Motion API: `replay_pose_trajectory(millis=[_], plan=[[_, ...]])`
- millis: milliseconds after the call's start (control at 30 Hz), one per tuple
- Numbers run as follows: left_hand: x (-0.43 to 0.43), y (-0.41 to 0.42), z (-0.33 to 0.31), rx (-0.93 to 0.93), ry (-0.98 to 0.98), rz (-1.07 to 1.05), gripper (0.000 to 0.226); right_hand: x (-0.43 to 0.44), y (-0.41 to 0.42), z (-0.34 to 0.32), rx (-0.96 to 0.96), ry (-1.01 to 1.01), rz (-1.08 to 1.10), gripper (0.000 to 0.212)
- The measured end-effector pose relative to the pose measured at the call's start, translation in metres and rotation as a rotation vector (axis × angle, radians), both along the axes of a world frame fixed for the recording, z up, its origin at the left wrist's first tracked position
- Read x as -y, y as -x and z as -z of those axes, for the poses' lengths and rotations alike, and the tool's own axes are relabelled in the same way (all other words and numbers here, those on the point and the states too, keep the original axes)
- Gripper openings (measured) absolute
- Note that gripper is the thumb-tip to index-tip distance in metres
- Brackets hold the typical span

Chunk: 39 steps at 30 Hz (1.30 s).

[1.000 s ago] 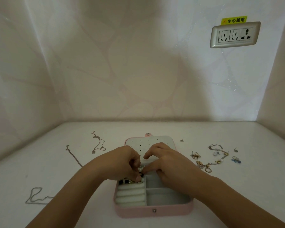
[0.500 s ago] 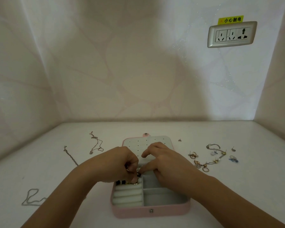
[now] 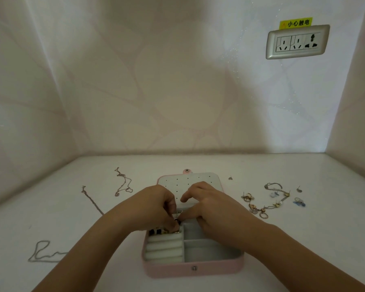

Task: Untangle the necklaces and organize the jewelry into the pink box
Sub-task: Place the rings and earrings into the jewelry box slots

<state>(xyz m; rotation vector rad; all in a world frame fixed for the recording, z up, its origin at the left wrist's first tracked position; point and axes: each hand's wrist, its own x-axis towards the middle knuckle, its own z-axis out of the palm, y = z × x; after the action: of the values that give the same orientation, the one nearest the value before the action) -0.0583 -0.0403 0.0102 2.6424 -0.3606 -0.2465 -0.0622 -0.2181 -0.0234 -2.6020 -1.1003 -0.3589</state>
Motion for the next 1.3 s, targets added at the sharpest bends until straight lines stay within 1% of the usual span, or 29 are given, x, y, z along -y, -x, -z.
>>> replay_pose_trajectory(millis=[167,333,467,600,733,833,933,1133,1233,1300], plan=[[-0.001,0.002,-0.001,0.035,-0.015,-0.003,0.030,0.000,0.001,-0.002,0.002,0.014,-0.011,0.044],[-0.004,0.000,-0.001,0.024,-0.033,-0.013,0.029,0.001,0.001,0.001,0.019,-0.006,-0.018,0.042],[-0.005,-0.001,0.001,0.013,-0.025,-0.025,0.028,0.001,0.000,0.002,0.038,-0.010,-0.023,0.045],[-0.010,0.001,-0.002,-0.009,0.041,-0.012,0.022,0.001,0.001,0.002,0.013,-0.011,-0.010,0.046],[-0.027,0.004,-0.011,0.028,0.081,-0.027,0.017,0.000,0.002,0.000,-0.009,-0.010,-0.008,0.043],[-0.032,0.006,-0.015,-0.014,0.044,0.009,0.016,0.000,0.001,0.001,-0.008,-0.005,-0.007,0.043],[-0.029,0.010,-0.015,-0.087,0.040,0.045,0.009,0.001,0.000,0.003,0.004,-0.007,-0.015,0.045],[-0.026,0.010,-0.010,-0.115,0.035,0.090,0.008,-0.001,0.004,0.002,0.002,-0.048,-0.028,0.036],[-0.026,0.012,-0.009,-0.106,0.031,0.119,0.012,-0.001,0.005,0.001,0.003,-0.095,-0.042,0.025],[-0.026,0.013,-0.011,-0.088,0.012,0.128,0.017,-0.002,0.004,0.001,0.013,-0.126,-0.046,0.023]])
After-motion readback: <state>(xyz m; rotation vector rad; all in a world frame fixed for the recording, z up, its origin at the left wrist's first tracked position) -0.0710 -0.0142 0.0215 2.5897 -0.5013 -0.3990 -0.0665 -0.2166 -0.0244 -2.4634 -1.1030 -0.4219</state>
